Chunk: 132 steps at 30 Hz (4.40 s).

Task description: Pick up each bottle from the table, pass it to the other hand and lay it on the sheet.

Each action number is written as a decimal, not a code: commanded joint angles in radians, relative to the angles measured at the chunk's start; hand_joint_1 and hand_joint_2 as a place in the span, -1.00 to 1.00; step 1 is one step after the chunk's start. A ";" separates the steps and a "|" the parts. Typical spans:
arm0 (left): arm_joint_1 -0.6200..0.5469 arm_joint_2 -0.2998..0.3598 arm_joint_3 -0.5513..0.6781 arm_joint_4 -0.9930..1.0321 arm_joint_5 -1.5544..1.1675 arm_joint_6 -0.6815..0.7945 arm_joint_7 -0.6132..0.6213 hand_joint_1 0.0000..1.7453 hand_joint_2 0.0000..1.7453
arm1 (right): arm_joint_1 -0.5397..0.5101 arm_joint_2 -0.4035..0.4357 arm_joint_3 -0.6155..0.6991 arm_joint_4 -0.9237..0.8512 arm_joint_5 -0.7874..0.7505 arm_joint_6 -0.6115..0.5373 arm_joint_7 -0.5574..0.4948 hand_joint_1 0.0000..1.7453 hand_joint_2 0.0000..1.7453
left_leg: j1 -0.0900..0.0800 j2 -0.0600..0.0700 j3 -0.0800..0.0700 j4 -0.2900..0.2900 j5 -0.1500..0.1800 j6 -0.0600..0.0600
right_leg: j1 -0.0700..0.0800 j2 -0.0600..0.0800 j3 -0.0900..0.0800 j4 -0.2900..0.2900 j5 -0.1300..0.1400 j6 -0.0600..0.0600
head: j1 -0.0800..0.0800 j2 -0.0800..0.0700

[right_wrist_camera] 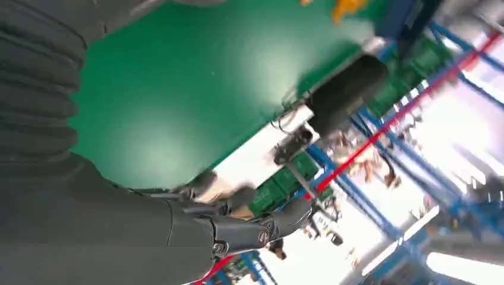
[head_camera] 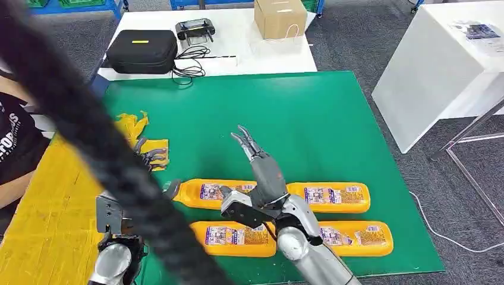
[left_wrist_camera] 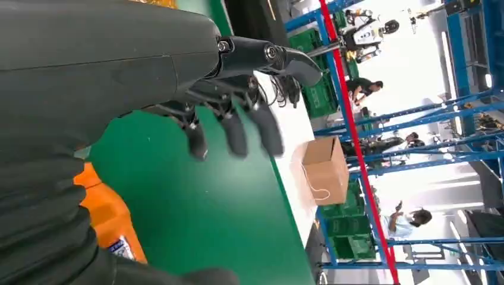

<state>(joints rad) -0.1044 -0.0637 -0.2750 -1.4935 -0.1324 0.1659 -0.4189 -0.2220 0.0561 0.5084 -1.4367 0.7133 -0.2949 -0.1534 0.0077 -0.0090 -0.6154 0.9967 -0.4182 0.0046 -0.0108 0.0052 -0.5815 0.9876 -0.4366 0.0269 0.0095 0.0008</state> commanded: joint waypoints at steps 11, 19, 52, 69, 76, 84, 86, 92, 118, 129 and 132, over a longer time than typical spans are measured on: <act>-0.100 -0.022 0.016 0.058 0.081 -0.020 -0.020 -1.00 1.00 | -0.291 -0.026 0.257 0.524 0.194 0.124 0.013 -1.00 1.00 | 0.001 0.001 0.004 0.000 -0.001 0.000 | 0.001 0.000 0.005 -0.002 0.000 -0.001 | 0.000 0.000; -0.120 -0.022 -0.010 0.101 0.090 -0.018 -0.022 -1.00 1.00 | -0.336 -0.012 0.318 0.645 0.183 0.189 0.003 -1.00 1.00 | 0.001 0.000 0.005 0.000 -0.001 0.000 | 0.001 -0.001 0.005 -0.001 -0.001 0.000 | 0.000 0.000; -0.109 -0.047 -0.005 0.123 0.102 0.004 -0.019 -1.00 1.00 | -0.404 0.085 0.238 0.913 0.209 0.141 0.201 1.00 1.00 | 0.001 -0.001 0.009 -0.001 0.000 0.000 | 0.001 -0.003 0.010 -0.003 0.000 -0.001 | 0.000 0.000; -0.086 -0.043 -0.013 0.096 0.094 0.001 -0.013 -1.00 1.00 | -0.264 0.071 0.055 0.623 0.095 -0.102 0.086 1.00 1.00 | 0.001 0.000 0.009 0.001 -0.002 0.001 | 0.002 -0.002 0.011 -0.002 -0.001 -0.001 | 0.000 0.000; -0.072 -0.037 -0.025 0.094 0.093 0.001 -0.012 -1.00 1.00 | -0.112 0.062 -0.054 0.349 -0.009 -0.250 -0.048 1.00 1.00 | 0.000 -0.002 0.004 0.001 -0.002 0.000 | 0.001 -0.003 0.005 -0.001 -0.002 0.000 | 0.000 0.000; -0.086 -0.023 -0.058 0.127 0.107 -0.001 -0.020 -1.00 1.00 | 0.007 0.089 -0.141 0.144 -0.275 -0.309 -0.277 1.00 1.00 | 0.000 -0.002 0.002 0.000 -0.002 0.000 | 0.000 -0.003 0.003 -0.001 -0.002 0.000 | 0.000 0.000; -0.088 -0.022 -0.062 0.132 0.111 -0.002 -0.020 -1.00 1.00 | 0.011 0.090 -0.142 0.135 -0.295 -0.301 -0.292 1.00 1.00 | 0.001 -0.002 0.003 0.001 -0.002 0.000 | 0.001 -0.003 0.004 -0.001 -0.002 -0.001 | 0.000 0.000; -0.130 0.005 -0.092 0.191 0.370 -0.281 0.058 -1.00 1.00 | -0.022 0.065 -0.044 0.180 -0.327 -0.153 -0.336 0.80 1.00 | 0.000 0.000 0.002 0.000 -0.002 -0.001 | 0.000 -0.001 0.002 -0.001 -0.001 -0.001 | 0.000 0.000; -0.174 0.008 -0.125 0.228 0.491 -0.432 0.093 -1.00 1.00 | -0.085 0.063 0.171 0.392 -0.157 -0.101 -0.336 1.00 1.00 | 0.000 0.000 0.002 0.000 -0.002 -0.001 | 0.000 -0.001 0.002 -0.001 -0.001 -0.001 | 0.000 0.000; -0.174 0.008 -0.125 0.228 0.491 -0.432 0.093 -1.00 1.00 | -0.085 0.063 0.171 0.392 -0.157 -0.101 -0.336 1.00 1.00 | 0.001 0.000 0.003 0.000 -0.002 -0.001 | 0.001 -0.001 0.003 -0.001 -0.001 -0.001 | 0.000 0.000; -0.174 0.008 -0.125 0.228 0.491 -0.432 0.093 -1.00 1.00 | -0.085 0.063 0.171 0.392 -0.157 -0.101 -0.336 1.00 1.00 | 0.001 0.000 0.003 0.000 -0.002 -0.001 | 0.001 -0.001 0.003 -0.001 -0.001 -0.001 | 0.000 0.000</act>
<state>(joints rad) -0.2326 -0.0732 -0.3685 -1.3249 0.3574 -0.2628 -0.3292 -0.2732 0.1377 0.6359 -1.1135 0.5535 -0.4002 -0.4929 0.0081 -0.0086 -0.6171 0.9971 -0.4193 0.0037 -0.0107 0.0054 -0.5837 0.9877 -0.4371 0.0267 0.0095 0.0008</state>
